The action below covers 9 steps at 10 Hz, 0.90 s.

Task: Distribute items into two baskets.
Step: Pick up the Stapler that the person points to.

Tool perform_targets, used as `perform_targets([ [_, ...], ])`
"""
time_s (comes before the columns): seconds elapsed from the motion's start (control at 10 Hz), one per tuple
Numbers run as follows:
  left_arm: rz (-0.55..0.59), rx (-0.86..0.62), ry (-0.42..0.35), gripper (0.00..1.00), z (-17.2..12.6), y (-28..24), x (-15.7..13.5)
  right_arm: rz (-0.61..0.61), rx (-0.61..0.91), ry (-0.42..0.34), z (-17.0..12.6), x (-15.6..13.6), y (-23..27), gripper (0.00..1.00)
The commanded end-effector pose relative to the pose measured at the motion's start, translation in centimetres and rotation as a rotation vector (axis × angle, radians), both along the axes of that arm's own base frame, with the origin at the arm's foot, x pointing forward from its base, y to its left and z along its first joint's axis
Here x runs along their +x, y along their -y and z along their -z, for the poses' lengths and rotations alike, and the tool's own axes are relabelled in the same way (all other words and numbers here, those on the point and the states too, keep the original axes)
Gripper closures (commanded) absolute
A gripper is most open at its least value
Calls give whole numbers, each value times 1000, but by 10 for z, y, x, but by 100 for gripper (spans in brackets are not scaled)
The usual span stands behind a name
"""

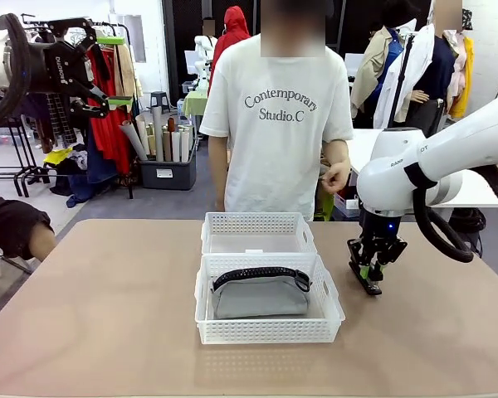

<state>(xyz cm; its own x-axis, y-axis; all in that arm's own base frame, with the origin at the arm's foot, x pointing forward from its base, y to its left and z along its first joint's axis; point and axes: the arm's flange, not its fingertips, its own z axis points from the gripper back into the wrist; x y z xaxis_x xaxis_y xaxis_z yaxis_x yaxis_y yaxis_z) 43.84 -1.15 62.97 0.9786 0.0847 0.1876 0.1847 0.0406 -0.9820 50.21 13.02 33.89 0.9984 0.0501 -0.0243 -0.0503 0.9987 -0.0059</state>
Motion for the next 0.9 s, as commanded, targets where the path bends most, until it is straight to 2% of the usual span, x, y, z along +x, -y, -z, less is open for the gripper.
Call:
perform_targets([
  [0.0,-2,-1,1,0,0,0,-2,10,18,-17,-34,-2,2,100],
  [0.4,-2,-1,1,0,0,0,-2,47,24,12,-123,0,-12,100],
  [0.5,-2,-1,1,0,0,0,-2,-10,44,1,-147,-3,-17,100],
  [0.6,-2,-1,1,0,0,0,-2,-7,66,15,-171,-3,-23,100],
  [0.7,-2,-1,1,0,0,0,-2,-23,49,72,-199,-5,-28,100],
  [0.8,-2,-1,1,0,0,0,-2,-22,83,91,-227,-6,-34,100],
])
